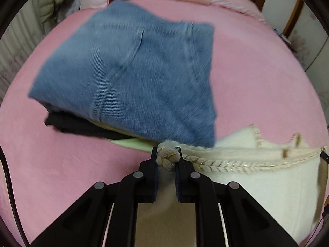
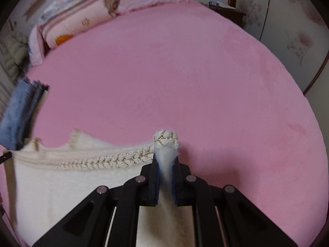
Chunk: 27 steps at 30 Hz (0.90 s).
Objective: Fold large clothes
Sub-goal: 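Lay the hem down near the collar and open both grippers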
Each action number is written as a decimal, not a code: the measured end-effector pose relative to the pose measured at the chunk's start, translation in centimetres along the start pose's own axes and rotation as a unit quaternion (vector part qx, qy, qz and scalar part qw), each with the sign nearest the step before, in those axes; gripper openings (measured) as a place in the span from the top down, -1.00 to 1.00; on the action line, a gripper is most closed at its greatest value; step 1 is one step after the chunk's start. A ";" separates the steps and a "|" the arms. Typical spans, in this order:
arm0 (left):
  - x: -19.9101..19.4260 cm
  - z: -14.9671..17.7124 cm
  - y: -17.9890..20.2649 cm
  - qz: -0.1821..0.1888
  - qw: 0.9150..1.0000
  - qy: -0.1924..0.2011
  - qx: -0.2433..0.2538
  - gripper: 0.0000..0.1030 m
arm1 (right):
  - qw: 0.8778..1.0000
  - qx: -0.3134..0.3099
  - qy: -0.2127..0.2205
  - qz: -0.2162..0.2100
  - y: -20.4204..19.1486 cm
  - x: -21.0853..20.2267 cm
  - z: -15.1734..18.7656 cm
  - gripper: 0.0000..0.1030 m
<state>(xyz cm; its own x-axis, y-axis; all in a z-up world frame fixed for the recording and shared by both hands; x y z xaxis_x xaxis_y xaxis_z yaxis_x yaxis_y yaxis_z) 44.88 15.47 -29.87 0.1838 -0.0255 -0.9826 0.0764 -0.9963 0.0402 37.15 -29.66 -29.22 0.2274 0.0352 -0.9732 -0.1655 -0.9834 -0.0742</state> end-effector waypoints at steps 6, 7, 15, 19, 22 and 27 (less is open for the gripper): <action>1.5 0.6 -0.4 0.004 1.000 -0.003 -0.003 0.61 | 0.999 -0.003 -0.007 0.050 -1.0 2.0 0.7 0.74; 1.3 0.7 -0.3 -0.003 1.000 -0.002 0.000 0.50 | 0.998 -0.008 -0.003 0.066 -1.5 1.7 0.6 0.61; -3.1 1.6 1.0 -0.039 0.998 0.037 0.028 -0.37 | 0.993 -0.047 0.042 0.104 -3.8 -3.4 1.9 0.46; -7.3 3.4 2.8 -0.039 0.996 0.074 0.043 -0.58 | 0.994 -0.045 0.073 0.068 -5.2 -7.9 3.4 0.45; -10.0 4.7 4.4 -0.038 0.995 0.076 0.047 -0.60 | 0.995 -0.042 0.087 0.007 -7.1 -10.6 4.7 0.39; -12.3 8.5 7.2 -0.017 0.995 0.089 0.037 -0.62 | 0.991 -0.073 0.084 -0.074 -11.9 -12.0 7.9 0.38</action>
Point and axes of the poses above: each gripper's, at about its wrist camera, not at the fingertips, and x roughly the way its jaws point, y to its right, z to its underside, the point moved 1 cm from there along x, roughly the way its jaws point, and after that the axes turned 13 degrees about -y, right-handed, at the moved point
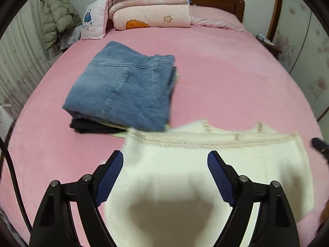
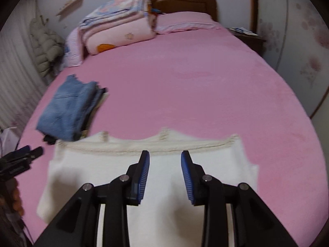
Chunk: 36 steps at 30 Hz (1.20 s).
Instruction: Fold large clothes
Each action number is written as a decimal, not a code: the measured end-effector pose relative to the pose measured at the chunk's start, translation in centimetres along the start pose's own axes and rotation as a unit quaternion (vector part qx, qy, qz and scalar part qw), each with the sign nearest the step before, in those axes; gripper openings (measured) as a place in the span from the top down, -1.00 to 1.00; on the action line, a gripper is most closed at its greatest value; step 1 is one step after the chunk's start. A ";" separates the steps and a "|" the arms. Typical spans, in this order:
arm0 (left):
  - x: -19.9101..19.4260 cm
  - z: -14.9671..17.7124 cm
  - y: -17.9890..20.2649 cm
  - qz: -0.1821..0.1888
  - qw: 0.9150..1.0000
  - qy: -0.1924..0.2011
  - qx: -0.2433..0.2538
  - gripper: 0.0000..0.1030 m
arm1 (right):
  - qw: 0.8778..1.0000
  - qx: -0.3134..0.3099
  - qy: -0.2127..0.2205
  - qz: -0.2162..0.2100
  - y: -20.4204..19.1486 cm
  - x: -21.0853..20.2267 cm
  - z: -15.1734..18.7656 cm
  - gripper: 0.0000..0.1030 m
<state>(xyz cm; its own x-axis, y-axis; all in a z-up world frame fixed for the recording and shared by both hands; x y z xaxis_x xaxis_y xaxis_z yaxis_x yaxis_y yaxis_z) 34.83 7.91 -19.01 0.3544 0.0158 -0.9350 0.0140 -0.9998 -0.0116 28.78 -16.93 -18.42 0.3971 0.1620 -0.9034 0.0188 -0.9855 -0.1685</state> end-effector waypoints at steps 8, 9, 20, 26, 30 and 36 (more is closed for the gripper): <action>6.5 2.1 1.9 -0.005 0.999 -0.001 -0.039 -0.62 | 0.996 -0.014 -0.041 -0.075 -4.2 7.8 1.8 0.38; 8.0 2.1 1.6 -0.010 0.999 -0.012 -0.048 -0.62 | 0.996 -0.013 -0.050 -0.074 -4.1 9.0 2.0 0.38; 13.6 1.7 -4.7 -0.024 0.994 -0.040 -0.099 -0.66 | 0.997 0.002 -0.053 0.057 3.5 12.8 2.0 1.00; 13.5 1.6 -5.8 -0.075 0.993 -0.028 -0.083 -0.83 | 0.987 0.063 -0.049 0.138 11.8 11.5 2.3 1.00; 13.6 1.8 -7.1 -0.074 0.991 -0.037 -0.105 -0.83 | 0.989 0.084 -0.053 0.108 14.5 10.6 2.9 1.00; 10.0 2.2 -6.0 -0.087 0.992 -0.035 -0.080 -0.82 | 0.992 0.078 -0.058 0.083 11.9 7.9 3.1 0.93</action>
Point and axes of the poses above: each gripper's, at about its wrist camera, not at the fingertips, and x roughly the way its jaws point, y to its right, z to its underside, the point moved 1 cm from there along x, roughly the way its jaws point, and after that the axes turned 13 degrees about -y, right-handed, at the moved point
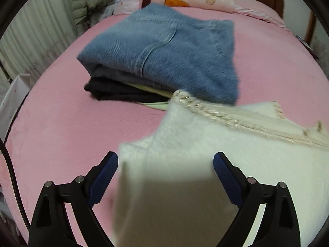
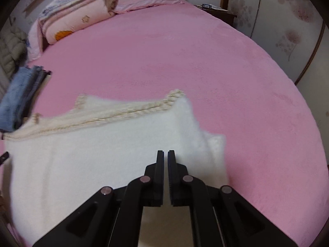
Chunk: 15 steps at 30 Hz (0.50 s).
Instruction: Fold large clothes
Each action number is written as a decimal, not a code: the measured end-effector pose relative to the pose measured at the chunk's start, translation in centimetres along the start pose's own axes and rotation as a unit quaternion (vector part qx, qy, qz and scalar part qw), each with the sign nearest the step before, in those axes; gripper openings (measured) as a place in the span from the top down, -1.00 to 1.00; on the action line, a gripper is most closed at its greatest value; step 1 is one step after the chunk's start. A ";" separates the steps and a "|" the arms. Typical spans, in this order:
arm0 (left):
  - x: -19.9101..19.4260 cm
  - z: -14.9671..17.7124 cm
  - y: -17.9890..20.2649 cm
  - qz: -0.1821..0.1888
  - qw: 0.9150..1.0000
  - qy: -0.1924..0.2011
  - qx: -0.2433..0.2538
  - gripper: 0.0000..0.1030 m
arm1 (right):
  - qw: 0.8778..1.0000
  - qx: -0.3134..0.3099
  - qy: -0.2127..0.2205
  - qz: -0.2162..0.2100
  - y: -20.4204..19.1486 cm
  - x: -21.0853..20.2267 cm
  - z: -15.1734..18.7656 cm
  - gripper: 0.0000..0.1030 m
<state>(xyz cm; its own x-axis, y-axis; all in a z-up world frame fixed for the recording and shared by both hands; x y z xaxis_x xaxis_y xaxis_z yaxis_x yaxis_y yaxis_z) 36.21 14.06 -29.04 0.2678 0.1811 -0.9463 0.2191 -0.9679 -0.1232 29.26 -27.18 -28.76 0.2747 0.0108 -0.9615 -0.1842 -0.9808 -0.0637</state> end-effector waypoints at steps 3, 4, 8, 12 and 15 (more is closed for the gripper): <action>-3.8 2.0 0.8 0.006 1.000 0.012 0.018 -0.82 | 0.999 -0.024 0.020 -0.028 -2.4 -3.2 1.8 0.93; -4.9 2.8 1.0 0.009 1.000 0.013 0.021 -0.82 | 0.999 -0.035 0.024 -0.034 -3.5 -4.4 2.8 0.93; -8.6 6.7 1.9 0.046 0.999 0.015 0.021 -0.83 | 0.994 -0.055 0.029 -0.088 -6.4 -7.4 6.3 0.88; -9.8 11.8 4.3 0.057 0.997 0.013 0.041 -0.83 | 0.989 -0.069 0.030 -0.125 -9.0 -8.1 10.1 0.80; -8.5 14.4 5.1 0.050 0.998 -0.007 0.034 -0.83 | 0.988 -0.085 0.018 -0.125 -10.1 -7.0 12.3 0.79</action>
Point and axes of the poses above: each gripper's, at about its wrist camera, not at the fingertips, and x roughly the way its jaws point, y to its right, z to its underside, the point moved 1 cm from there along x, roughly the way its jaws point, and after that the axes turned 13 degrees about -y, right-handed, at the moved point
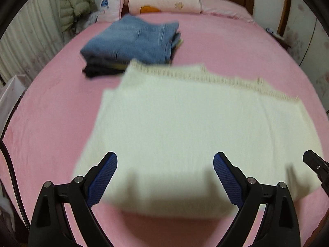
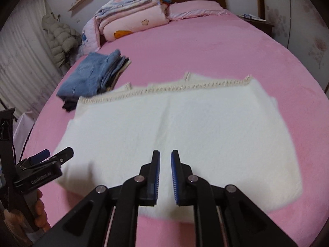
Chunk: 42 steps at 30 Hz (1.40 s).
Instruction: Fold large clothes
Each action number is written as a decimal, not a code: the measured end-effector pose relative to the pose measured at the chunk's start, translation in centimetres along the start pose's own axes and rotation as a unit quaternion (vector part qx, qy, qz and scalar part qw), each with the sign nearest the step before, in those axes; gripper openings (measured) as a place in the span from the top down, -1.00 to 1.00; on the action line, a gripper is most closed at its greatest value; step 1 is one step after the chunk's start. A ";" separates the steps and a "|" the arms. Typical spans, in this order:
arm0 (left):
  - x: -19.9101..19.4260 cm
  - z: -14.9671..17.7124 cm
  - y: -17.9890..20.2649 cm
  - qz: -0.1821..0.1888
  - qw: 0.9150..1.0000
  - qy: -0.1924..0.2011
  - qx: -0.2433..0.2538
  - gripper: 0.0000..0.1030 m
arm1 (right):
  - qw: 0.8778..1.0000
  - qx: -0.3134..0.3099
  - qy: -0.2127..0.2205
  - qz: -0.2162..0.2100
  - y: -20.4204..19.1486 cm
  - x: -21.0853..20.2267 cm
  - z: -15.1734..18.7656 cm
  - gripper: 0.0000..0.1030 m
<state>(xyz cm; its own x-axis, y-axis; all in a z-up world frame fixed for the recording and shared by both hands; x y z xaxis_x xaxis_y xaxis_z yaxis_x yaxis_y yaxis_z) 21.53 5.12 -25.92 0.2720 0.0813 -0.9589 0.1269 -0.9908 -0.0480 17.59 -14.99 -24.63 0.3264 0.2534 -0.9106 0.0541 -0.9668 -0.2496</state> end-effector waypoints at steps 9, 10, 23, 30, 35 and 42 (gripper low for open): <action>3.4 3.3 -2.4 0.000 0.999 -0.026 -0.022 -0.83 | 0.996 0.030 -0.040 0.069 5.5 2.9 4.3 0.79; 3.3 3.3 -2.6 -0.008 1.000 -0.023 -0.020 -0.83 | 0.996 0.034 -0.037 0.077 6.4 2.7 4.4 0.79; 4.2 4.0 -8.1 -0.039 0.993 -0.043 -0.104 -0.90 | 0.987 0.056 -0.030 0.149 11.9 1.1 4.7 0.80; 4.5 4.3 -9.9 -0.011 0.989 -0.059 -0.136 -0.91 | 0.986 0.063 -0.036 0.152 11.6 1.0 4.6 0.79; 3.8 4.4 -9.6 -0.012 0.989 -0.065 -0.135 -0.91 | 0.986 0.071 -0.044 0.145 11.4 0.6 4.6 0.72; 0.8 3.8 -8.9 -0.001 0.990 -0.076 -0.122 -0.91 | 0.990 0.075 -0.052 0.105 9.5 -1.8 4.8 0.71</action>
<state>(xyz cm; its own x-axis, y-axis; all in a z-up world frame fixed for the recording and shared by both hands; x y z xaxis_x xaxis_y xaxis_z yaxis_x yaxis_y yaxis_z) 16.99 13.54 -27.36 0.1282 0.0470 -0.9906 0.3594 -0.9332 0.0022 12.99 -24.50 -26.91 0.2168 0.0570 -0.9745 -0.1480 -0.9848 -0.0905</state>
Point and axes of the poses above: each gripper's, at about its wrist camera, not at the fingertips, and x roughly the way its jaws point, y to its right, z to its underside, the point moved 1 cm from there along x, roughly the way its jaws point, and after that the axes turned 13 degrees about -y, right-handed, at the moved point
